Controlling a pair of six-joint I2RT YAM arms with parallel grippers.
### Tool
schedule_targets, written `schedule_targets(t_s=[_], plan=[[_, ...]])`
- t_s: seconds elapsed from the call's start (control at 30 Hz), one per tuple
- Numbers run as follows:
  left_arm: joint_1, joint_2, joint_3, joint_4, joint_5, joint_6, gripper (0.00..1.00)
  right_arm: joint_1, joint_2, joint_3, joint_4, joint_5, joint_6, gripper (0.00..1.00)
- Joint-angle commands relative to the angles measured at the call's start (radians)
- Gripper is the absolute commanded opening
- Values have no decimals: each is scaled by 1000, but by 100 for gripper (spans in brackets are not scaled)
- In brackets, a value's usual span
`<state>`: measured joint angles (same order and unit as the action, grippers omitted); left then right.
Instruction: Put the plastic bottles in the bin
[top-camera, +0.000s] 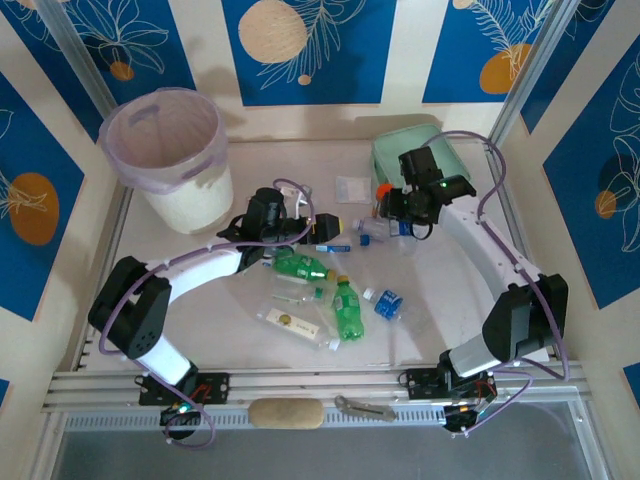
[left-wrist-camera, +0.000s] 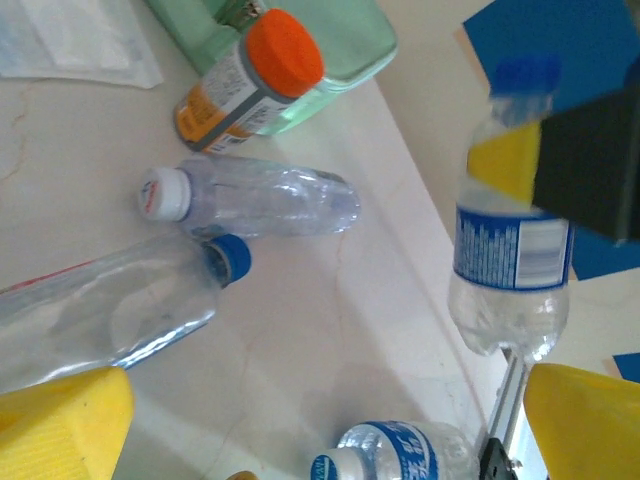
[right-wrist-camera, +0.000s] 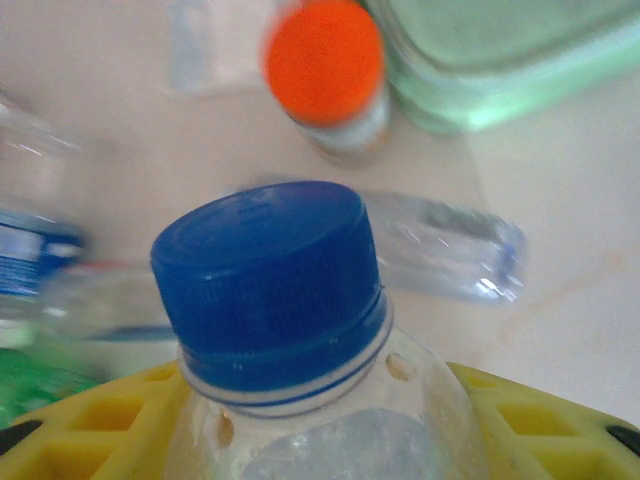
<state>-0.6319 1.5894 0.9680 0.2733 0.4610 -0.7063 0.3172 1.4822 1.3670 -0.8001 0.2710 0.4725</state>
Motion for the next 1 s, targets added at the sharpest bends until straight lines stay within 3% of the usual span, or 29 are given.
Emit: schedule_targets(t_s=[0.0, 0.27, 0.73, 0.9, 0.97], plan=[[-26, -41, 8, 49, 56, 17, 100, -3, -10, 30, 144, -187, 84, 48], [-64, -67, 3, 74, 88, 69, 100, 21, 1, -12, 404, -367, 233, 46], [-75, 24, 46, 141, 104, 38, 99, 83, -30, -77, 433, -441, 299, 45], [-75, 25, 45, 138, 92, 43, 93, 83, -41, -104, 451, -482, 318, 46], [-75, 27, 42, 142, 91, 42, 86, 85, -42, -109, 455, -497, 322, 45]])
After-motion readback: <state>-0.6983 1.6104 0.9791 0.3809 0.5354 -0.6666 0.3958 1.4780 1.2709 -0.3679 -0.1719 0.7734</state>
